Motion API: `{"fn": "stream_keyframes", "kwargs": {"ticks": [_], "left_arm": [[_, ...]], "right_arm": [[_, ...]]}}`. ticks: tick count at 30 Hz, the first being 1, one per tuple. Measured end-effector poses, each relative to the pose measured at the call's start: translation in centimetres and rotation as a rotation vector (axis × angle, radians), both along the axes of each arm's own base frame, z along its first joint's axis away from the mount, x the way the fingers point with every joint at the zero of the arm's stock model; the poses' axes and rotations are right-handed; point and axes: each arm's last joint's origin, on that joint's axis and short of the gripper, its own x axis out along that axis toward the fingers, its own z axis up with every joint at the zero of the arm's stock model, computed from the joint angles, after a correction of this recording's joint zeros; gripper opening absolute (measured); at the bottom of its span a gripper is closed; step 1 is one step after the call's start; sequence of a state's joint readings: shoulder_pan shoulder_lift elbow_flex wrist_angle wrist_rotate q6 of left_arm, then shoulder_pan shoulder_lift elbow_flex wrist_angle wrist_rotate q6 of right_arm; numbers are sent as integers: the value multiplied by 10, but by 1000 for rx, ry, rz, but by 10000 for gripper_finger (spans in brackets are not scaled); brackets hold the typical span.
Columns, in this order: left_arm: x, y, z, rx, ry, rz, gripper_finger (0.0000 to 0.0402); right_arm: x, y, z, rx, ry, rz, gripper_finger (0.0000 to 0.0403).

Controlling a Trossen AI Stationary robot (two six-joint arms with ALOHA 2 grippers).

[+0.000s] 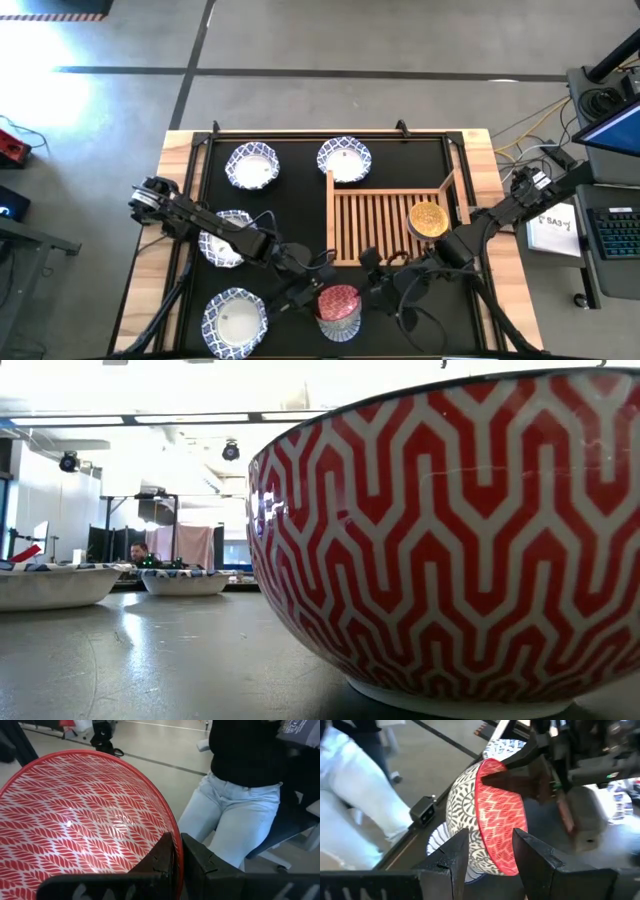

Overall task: Place and stack bowls onto a shelf
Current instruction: Stack the red patterned bowl on top of the yellow patterned bowl on the shelf

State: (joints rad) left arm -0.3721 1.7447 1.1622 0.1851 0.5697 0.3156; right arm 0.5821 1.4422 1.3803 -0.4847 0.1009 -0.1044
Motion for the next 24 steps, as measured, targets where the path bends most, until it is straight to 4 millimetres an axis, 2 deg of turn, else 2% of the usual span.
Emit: {"fn": "stream_keyframes", "kwargs": {"ticks": [6, 11, 15, 24], "left_arm": [[-1, -1, 0, 0, -9, -23, 5], [0, 0, 0, 7, -25, -27, 5], [1, 0, 2, 21, -80, -40, 5], [0, 1, 1, 16, -73, -76, 5]], "right_arm": [[7, -10, 0, 41, 8, 12, 141], [13, -8, -1, 109, 17, 92, 141], [21, -4, -14, 111, 58, 119, 141], [38, 7, -38, 99, 83, 231, 139]]}}
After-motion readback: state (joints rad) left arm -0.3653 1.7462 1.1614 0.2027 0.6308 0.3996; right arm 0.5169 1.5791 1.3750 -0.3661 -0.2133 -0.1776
